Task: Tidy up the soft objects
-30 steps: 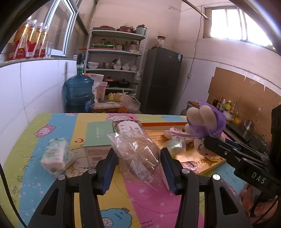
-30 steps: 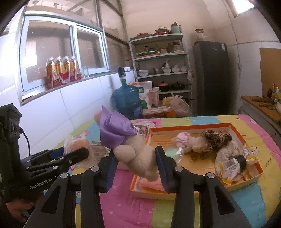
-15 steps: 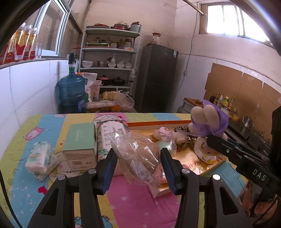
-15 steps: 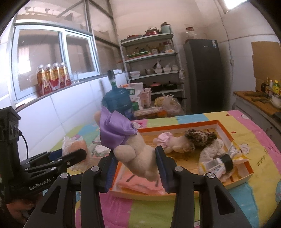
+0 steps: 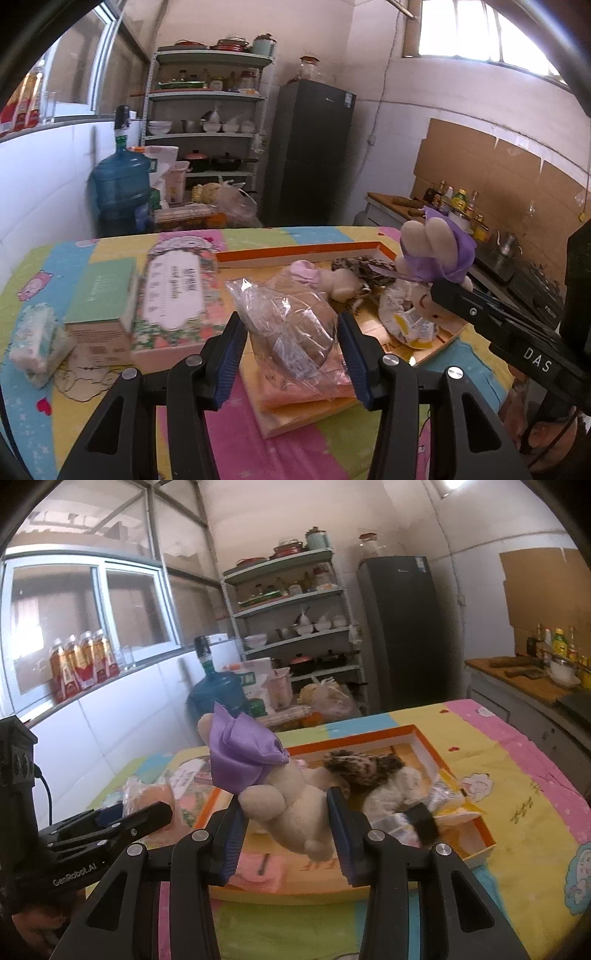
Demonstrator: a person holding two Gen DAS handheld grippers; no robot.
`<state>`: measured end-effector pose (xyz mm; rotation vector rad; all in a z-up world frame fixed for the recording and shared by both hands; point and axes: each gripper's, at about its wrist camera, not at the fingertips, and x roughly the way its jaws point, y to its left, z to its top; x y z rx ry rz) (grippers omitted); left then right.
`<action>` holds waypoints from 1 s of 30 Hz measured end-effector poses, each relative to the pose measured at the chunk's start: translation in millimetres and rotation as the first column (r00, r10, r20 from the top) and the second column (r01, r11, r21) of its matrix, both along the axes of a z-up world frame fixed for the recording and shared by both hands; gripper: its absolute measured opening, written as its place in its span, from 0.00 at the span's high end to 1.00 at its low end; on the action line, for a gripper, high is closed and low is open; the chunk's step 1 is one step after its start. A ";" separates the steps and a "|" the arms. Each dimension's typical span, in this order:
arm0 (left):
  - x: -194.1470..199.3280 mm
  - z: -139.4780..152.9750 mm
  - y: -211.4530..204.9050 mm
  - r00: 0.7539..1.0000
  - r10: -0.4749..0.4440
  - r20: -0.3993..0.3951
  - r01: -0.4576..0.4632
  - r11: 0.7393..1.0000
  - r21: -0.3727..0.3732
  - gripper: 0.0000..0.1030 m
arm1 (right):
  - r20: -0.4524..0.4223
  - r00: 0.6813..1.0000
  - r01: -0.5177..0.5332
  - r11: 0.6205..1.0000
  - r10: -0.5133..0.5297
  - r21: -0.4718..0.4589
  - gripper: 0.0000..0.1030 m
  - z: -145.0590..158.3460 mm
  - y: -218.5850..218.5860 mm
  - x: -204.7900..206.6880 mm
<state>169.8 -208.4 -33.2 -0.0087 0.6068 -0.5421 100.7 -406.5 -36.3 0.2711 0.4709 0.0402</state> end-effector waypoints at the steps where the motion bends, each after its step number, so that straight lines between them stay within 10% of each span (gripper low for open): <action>1: 0.7 -0.1 -4.1 1.000 -0.005 -0.001 0.005 1.000 0.001 0.51 | -0.002 1.000 0.008 1.000 -0.008 0.004 0.58 -1.6 -5.4 -0.2; 30: 31.0 -37.1 -99.1 0.988 -0.122 -0.099 0.125 0.992 0.023 0.51 | -0.032 0.995 0.098 0.995 -0.099 -0.031 0.58 -18.9 -61.2 24.2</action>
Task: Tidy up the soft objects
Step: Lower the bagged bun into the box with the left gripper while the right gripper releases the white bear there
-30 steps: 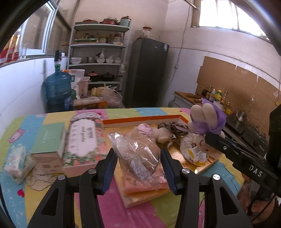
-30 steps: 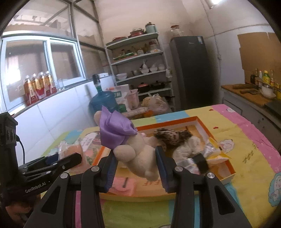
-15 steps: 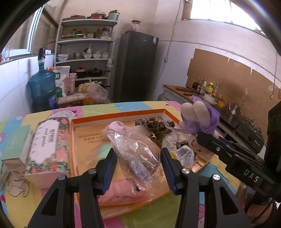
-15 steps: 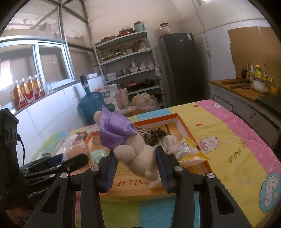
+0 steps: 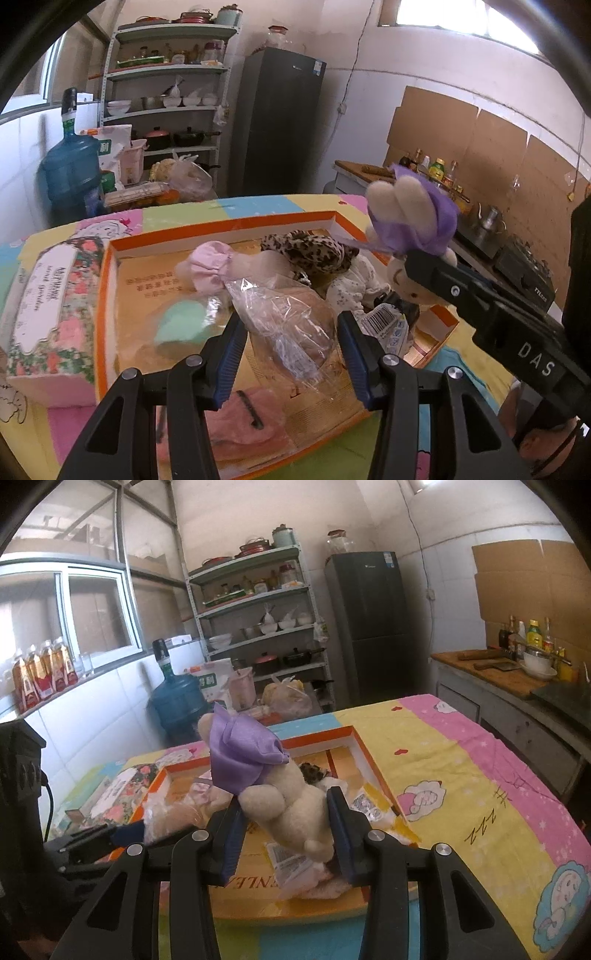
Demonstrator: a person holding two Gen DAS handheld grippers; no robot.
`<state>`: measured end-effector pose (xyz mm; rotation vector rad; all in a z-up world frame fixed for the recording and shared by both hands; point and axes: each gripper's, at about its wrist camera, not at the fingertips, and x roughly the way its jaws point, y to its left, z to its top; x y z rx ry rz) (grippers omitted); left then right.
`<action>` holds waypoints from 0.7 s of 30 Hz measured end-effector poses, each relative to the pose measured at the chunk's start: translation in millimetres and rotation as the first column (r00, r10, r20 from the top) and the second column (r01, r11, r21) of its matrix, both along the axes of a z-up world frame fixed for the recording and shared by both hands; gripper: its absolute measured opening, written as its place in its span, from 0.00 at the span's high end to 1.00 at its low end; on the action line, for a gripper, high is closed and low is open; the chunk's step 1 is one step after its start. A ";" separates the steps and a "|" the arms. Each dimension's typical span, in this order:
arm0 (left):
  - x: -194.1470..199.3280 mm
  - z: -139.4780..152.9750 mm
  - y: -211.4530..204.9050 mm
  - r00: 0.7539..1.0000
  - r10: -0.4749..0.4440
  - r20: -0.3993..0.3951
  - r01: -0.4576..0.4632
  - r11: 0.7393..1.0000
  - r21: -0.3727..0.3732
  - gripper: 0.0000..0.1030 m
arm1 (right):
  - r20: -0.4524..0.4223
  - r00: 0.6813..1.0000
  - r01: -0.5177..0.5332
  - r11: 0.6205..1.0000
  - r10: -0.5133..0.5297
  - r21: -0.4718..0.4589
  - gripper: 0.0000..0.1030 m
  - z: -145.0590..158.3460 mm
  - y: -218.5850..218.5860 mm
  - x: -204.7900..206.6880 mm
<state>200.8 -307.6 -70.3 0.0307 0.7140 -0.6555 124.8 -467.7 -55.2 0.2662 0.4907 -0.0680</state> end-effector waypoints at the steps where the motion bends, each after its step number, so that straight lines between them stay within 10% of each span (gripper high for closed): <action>1: 1.6 -0.9 -2.6 1.000 -0.002 -0.004 0.002 1.000 0.003 0.51 | -0.002 1.000 0.000 1.000 0.000 -0.003 0.58 -0.7 -1.1 2.3; 21: 21.1 -23.5 -20.0 0.996 -0.017 -0.088 0.017 1.000 -0.004 0.51 | -0.052 0.997 -0.048 0.999 0.049 0.016 0.58 -20.5 -9.0 36.7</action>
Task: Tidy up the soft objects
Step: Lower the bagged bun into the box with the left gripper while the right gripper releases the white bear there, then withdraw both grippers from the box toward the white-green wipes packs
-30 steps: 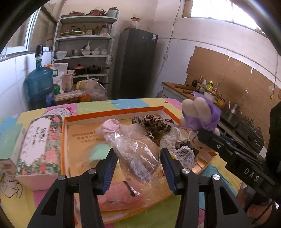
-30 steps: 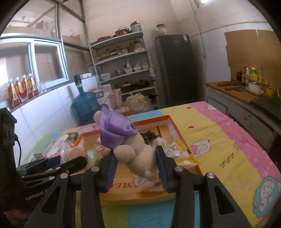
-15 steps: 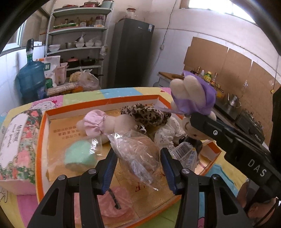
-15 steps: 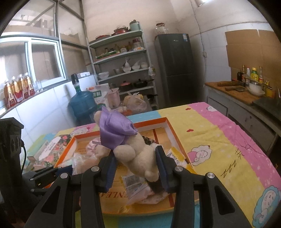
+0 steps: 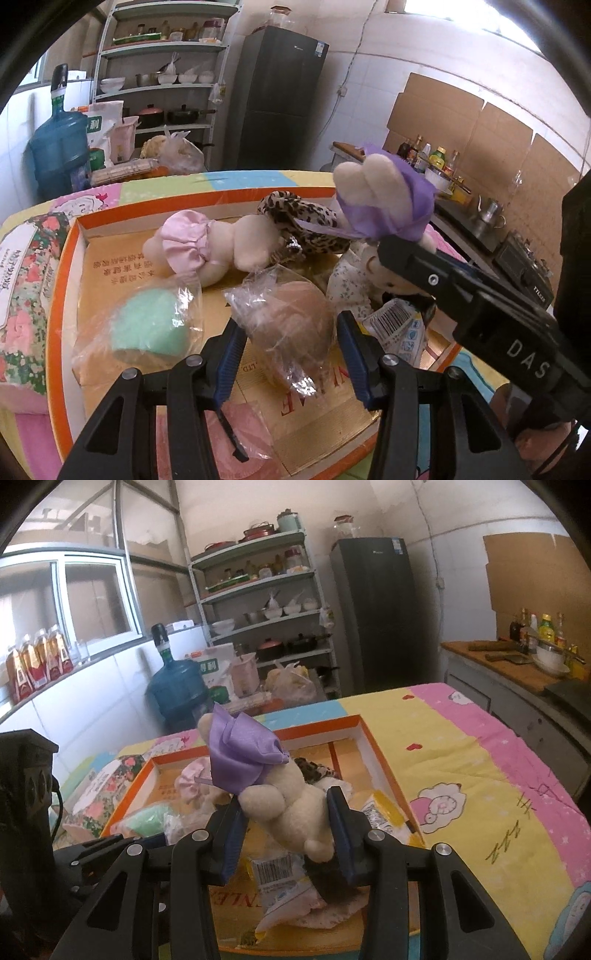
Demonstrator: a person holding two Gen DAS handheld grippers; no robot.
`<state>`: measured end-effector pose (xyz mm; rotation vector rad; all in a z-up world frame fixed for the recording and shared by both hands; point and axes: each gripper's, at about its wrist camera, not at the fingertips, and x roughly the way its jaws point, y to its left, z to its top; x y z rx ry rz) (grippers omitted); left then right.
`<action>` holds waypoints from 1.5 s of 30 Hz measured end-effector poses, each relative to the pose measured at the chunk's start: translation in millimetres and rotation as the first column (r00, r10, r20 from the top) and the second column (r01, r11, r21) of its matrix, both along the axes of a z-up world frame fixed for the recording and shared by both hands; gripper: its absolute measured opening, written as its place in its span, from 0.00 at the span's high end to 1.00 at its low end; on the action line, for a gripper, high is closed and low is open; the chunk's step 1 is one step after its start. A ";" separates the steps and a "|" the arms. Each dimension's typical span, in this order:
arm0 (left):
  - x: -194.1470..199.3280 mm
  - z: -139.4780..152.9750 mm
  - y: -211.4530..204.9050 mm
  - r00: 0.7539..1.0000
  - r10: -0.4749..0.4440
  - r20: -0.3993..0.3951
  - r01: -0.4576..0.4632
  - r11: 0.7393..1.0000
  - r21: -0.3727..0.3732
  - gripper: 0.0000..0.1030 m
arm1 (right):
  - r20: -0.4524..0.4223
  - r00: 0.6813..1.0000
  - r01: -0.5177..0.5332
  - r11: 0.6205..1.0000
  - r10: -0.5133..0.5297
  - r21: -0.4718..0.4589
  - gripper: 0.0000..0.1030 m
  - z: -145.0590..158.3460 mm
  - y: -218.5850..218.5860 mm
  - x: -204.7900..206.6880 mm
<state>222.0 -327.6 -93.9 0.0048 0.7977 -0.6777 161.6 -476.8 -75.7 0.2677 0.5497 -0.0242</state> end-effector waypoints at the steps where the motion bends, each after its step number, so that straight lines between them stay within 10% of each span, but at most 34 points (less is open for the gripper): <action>1: 0.6 -0.1 0.4 1.000 0.001 -0.004 -0.001 1.000 -0.003 0.51 | -0.003 1.000 -0.004 1.000 0.004 0.005 0.58 -0.9 -0.5 1.0; 30: -16.1 28.8 37.6 0.996 0.052 0.078 -0.045 0.996 -0.081 0.33 | 0.122 0.992 -0.045 0.988 0.027 0.150 0.41 15.5 3.7 -23.2; 45: -63.2 79.8 148.7 0.947 0.223 0.229 -0.175 0.961 -0.213 0.23 | 0.251 0.968 -0.044 0.988 0.005 0.149 0.28 59.3 56.0 -37.7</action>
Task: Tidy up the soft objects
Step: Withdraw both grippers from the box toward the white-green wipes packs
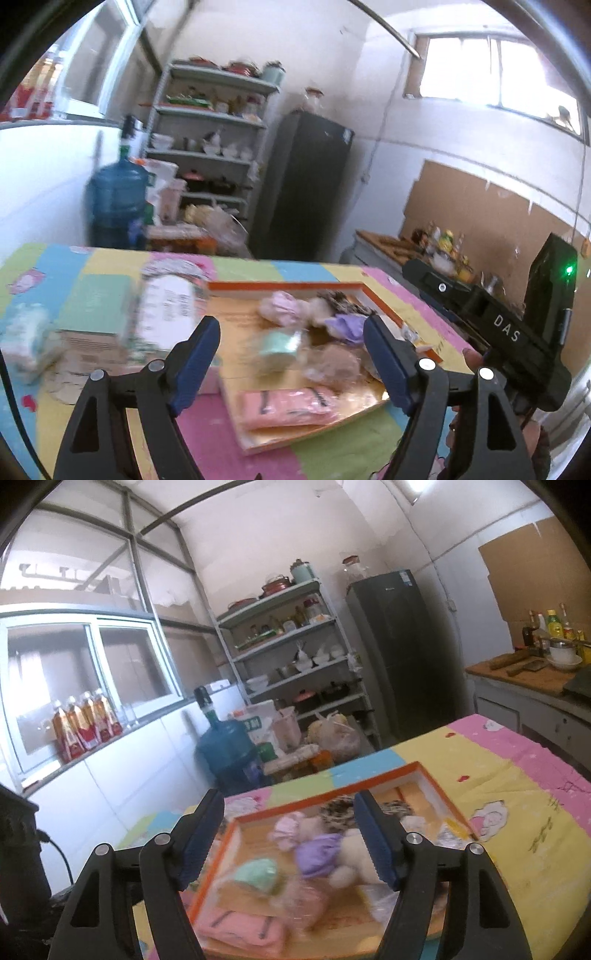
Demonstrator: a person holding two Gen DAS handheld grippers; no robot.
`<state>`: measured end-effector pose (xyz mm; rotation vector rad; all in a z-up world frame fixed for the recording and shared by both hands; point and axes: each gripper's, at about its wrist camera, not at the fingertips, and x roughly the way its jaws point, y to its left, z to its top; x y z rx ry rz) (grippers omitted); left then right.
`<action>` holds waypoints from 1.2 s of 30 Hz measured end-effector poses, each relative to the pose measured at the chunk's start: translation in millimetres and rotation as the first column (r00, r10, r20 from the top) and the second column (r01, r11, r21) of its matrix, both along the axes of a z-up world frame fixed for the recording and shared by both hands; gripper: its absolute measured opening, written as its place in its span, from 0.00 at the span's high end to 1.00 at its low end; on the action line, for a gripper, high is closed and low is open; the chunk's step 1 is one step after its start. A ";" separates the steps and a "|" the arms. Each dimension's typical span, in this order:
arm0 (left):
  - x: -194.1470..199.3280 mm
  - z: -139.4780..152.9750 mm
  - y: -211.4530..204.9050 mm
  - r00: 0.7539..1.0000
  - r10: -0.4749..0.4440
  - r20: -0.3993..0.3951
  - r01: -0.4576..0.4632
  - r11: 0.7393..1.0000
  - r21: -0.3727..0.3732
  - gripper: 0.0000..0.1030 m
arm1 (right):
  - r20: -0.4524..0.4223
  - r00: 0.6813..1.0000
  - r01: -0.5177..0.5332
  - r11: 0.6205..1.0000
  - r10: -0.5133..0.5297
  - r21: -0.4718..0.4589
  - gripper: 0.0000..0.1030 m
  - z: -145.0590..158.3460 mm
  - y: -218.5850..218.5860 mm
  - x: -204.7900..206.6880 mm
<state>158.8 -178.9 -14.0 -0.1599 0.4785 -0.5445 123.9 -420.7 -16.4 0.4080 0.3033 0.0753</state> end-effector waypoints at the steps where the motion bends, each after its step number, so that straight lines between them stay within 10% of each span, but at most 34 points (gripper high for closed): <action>1: -1.6 2.3 7.4 1.000 0.013 0.008 -0.012 1.000 -0.003 0.22 | 0.002 1.000 -0.006 1.000 0.006 -0.002 0.28 1.7 5.8 -0.7; 36: -34.4 6.8 170.7 0.970 0.238 0.043 -0.240 0.970 0.039 0.20 | -0.055 0.985 -0.168 0.974 0.161 -0.150 0.28 2.9 169.0 -17.6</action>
